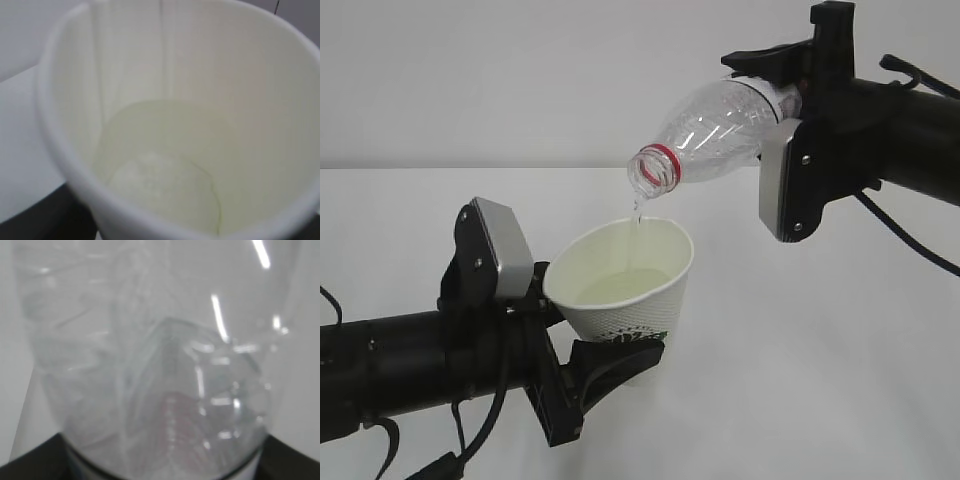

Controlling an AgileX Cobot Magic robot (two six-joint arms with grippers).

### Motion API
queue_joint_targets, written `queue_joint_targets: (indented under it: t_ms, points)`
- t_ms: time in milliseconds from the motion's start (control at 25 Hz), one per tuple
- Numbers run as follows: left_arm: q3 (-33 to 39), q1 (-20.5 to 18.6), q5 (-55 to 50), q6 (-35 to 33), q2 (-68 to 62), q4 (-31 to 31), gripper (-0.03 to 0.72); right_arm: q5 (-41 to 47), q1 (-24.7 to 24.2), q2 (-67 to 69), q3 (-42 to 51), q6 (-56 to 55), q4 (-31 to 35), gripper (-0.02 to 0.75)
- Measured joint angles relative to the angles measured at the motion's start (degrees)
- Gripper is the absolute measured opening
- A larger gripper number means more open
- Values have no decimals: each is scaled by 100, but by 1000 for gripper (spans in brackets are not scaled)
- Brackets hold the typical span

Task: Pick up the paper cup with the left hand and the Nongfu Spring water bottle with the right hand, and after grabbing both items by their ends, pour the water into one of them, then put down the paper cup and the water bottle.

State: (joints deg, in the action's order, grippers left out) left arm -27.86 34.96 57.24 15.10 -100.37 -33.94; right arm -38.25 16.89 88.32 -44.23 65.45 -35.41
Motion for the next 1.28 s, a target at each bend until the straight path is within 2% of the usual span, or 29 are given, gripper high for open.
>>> queue_joint_targets:
  t_ms: [1280]
  points:
    - [0,0,-26,0,0,0,526,-48,0,0,0,123,0,442]
